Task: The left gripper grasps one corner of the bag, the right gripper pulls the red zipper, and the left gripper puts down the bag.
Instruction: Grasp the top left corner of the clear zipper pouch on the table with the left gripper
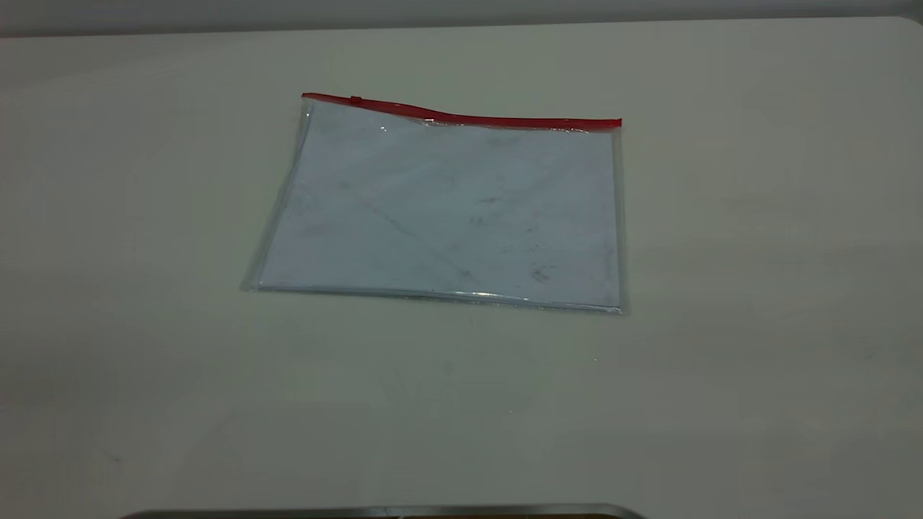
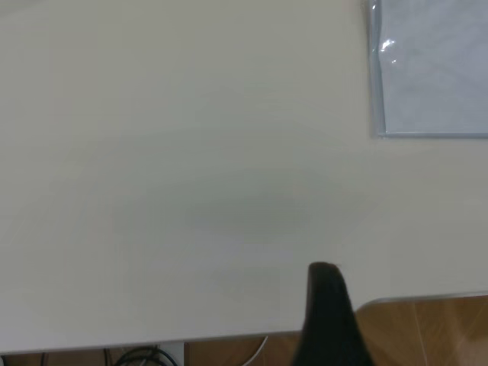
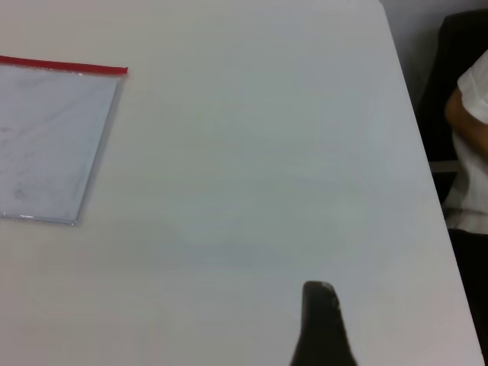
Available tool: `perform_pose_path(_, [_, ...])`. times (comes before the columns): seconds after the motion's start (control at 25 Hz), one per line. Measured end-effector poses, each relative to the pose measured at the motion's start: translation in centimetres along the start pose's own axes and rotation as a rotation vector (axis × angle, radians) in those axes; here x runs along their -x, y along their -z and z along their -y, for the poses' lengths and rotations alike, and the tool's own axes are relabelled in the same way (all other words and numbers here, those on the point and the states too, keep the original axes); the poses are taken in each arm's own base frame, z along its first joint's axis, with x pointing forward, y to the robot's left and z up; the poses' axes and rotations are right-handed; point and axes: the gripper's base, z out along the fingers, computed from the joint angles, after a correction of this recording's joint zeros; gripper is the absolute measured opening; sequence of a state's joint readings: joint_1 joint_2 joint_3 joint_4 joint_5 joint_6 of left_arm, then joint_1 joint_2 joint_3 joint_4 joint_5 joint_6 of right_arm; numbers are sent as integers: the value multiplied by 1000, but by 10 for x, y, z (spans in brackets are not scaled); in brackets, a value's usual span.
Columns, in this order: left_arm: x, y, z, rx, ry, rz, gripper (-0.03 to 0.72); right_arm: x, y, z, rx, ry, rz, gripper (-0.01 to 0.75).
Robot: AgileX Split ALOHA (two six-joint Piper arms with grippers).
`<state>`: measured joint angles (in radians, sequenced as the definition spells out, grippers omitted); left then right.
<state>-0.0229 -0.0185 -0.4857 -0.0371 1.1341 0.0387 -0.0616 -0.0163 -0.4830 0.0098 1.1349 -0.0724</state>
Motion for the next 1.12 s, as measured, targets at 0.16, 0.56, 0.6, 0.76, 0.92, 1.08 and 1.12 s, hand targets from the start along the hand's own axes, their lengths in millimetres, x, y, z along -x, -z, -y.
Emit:
perform_pose_path(0.16, [0, 0, 0, 0, 0, 0, 586, 0, 0, 0, 0, 0, 0, 572])
perform_pose_path(0.56, [0, 0, 0, 0, 0, 0, 586, 0, 0, -1, 6, -3, 0, 572])
perform_pose_path(0.6, [0, 0, 0, 0, 1, 0, 586, 0, 0, -1, 8, -4, 1, 572])
perform_pose_path(0.76, [8, 4, 0, 2, 21, 30, 586, 0, 0, -1, 14, -7, 2, 572])
perform_pose_path(0.92, [46, 6, -1, 2, 59, 28, 586, 3, 2, -1, 17, -23, 23, 572])
perform_pose_path(1.08, [93, -15, -3, -2, 68, -27, 586, 24, 0, 0, 16, -55, 46, 572])
perform_pose_path(1.12, [104, -26, -3, -7, 73, -57, 586, 31, -3, 0, 18, -59, 35, 572])
